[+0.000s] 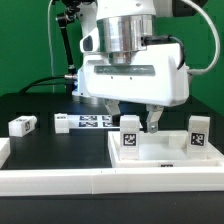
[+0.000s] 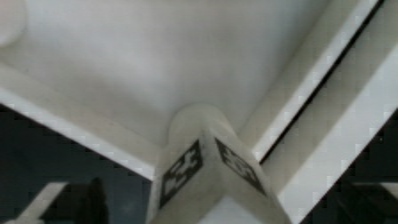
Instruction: Assemble square table
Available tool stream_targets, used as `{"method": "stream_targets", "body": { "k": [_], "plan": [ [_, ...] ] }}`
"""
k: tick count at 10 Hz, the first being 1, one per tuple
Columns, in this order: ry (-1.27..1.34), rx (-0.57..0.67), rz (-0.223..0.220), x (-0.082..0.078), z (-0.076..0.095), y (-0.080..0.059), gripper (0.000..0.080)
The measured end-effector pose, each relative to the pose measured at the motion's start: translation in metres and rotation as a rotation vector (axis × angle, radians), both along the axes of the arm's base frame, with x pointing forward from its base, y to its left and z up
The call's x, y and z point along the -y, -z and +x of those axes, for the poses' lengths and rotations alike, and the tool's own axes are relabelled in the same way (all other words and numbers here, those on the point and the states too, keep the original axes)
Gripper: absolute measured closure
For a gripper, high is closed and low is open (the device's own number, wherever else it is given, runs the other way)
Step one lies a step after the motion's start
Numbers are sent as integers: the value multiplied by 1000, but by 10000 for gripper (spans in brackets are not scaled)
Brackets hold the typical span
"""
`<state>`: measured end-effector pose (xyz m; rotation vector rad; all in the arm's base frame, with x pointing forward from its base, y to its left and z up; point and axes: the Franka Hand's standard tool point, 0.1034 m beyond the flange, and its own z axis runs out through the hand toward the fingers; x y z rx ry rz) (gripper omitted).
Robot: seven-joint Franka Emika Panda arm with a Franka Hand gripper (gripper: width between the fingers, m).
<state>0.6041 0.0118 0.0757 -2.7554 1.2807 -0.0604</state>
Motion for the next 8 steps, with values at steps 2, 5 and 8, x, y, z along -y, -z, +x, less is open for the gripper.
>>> {"method": "stream_targets", "body": {
  "k": [2,5,8],
  "plan": [
    [-207,15,-17,1,0,1,151],
    [-429,31,-36,2,0,1,151],
    [-693,33,-85,4,0,0,151]
  ]
}}
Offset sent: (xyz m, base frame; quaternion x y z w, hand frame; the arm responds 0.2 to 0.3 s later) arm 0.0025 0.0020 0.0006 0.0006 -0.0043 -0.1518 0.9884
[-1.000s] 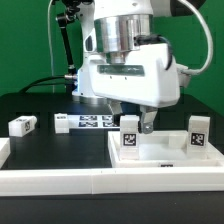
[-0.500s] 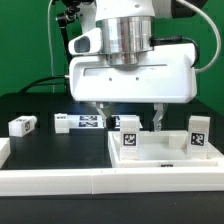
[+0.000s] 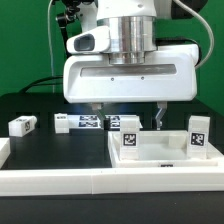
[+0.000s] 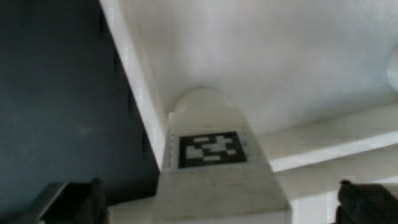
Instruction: Assemble square table
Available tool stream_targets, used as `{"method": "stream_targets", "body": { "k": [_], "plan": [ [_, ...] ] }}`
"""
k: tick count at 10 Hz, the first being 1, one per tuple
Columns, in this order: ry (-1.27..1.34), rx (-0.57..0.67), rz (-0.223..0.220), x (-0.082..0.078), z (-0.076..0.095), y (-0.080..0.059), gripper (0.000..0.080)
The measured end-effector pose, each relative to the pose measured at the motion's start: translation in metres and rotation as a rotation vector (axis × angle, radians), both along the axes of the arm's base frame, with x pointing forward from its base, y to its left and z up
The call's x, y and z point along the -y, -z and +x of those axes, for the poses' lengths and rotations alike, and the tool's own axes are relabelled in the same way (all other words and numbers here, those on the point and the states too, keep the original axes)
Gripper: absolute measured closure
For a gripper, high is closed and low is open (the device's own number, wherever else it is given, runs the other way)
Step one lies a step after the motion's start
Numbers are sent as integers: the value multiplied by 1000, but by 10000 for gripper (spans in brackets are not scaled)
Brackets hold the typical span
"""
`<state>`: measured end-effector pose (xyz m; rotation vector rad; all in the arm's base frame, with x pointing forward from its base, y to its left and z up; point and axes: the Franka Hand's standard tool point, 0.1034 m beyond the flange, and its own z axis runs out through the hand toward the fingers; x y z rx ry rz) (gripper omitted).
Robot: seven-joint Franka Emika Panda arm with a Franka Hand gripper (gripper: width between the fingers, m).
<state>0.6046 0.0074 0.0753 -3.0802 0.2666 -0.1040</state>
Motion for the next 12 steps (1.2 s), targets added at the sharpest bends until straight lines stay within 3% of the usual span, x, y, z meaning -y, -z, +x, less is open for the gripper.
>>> {"method": "stream_targets", "body": {
  "k": [2,4,5,6,8,12],
  "plan": [
    [-32,2,-8,1,1,-1,151],
    [-32,2,-8,1,1,-1,402],
    [-21,1,-7,1,1,-1,402],
    [-9,1,-6,1,1,-1,511],
    [59,-1,1,1,1,-1,511],
    [523,-4,40,2,-1,0,511]
  ]
}}
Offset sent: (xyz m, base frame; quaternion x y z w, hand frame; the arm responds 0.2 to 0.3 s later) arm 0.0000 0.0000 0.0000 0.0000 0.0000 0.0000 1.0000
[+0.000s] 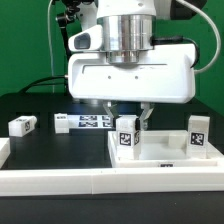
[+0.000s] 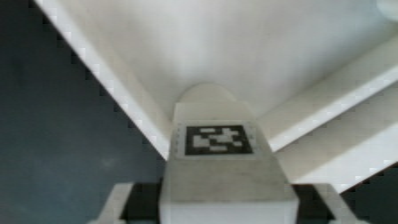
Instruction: Assemble square table
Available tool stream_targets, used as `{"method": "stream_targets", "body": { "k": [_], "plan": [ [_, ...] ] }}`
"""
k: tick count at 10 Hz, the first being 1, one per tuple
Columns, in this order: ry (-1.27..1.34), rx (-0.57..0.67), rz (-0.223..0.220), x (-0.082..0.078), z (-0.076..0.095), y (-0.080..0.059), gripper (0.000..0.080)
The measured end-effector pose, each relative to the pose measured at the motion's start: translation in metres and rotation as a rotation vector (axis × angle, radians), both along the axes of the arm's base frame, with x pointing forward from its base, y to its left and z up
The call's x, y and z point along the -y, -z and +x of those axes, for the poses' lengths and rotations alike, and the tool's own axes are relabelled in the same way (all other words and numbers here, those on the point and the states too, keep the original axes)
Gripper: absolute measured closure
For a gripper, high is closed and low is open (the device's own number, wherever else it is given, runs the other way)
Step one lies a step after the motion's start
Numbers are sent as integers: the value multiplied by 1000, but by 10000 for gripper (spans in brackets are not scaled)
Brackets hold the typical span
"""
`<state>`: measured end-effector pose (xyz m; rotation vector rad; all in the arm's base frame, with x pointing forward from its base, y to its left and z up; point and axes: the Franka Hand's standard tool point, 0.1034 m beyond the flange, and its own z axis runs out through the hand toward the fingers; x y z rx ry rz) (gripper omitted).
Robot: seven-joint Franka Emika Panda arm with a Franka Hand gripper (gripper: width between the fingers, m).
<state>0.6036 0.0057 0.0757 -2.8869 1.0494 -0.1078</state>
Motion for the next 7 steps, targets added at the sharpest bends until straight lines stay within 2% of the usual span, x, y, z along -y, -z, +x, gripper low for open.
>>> {"method": "stream_targets", "body": {
  "k": [3,7],
  "plan": [
    [314,-11,50,1,0,0,509],
    [637,-50,86,-1,0,0,509]
  ]
}}
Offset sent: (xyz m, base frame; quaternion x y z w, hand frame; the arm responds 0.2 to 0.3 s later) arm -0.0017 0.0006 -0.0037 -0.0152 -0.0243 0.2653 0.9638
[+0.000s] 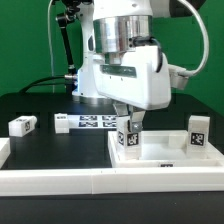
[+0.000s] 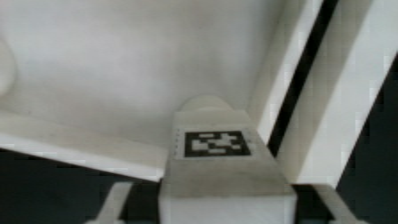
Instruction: Assemble square table
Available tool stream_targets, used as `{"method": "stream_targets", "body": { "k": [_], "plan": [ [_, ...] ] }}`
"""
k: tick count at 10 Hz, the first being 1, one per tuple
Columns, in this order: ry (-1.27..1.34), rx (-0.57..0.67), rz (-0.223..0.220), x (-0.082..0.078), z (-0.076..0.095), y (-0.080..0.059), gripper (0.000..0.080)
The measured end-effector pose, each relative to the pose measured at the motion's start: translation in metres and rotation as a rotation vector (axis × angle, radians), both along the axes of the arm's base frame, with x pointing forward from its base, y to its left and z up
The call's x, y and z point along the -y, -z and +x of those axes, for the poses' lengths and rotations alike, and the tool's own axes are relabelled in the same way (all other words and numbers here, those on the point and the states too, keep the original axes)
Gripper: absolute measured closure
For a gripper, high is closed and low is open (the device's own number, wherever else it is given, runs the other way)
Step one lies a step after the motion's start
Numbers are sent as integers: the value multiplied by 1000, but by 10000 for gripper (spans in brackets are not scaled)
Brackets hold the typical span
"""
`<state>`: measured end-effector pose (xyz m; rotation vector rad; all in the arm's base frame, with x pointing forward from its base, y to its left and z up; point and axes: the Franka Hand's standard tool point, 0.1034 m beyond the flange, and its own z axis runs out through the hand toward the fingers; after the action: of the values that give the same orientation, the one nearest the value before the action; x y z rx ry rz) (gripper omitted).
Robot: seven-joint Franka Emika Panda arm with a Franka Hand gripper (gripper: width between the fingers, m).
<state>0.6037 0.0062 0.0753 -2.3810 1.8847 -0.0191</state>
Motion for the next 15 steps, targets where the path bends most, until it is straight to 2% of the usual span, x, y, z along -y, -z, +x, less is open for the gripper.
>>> {"method": "stream_targets", "body": {
  "k": [3,5,6,7,8,9,12,15],
  "plan": [
    [185,-13,14,-1,0,0,509],
    [188,-13,13,-1,0,0,509],
    [186,-13,13,-1,0,1,393],
    [139,-10,10,-2,0,1,393],
    [35,-5,1,-4,-1,1,258],
    [-73,2,-5,-8,-1,1,172],
    [-303,21,-22,-7,-1,1,151],
    [-632,38,-56,-8,-1,1,150]
  ]
}}
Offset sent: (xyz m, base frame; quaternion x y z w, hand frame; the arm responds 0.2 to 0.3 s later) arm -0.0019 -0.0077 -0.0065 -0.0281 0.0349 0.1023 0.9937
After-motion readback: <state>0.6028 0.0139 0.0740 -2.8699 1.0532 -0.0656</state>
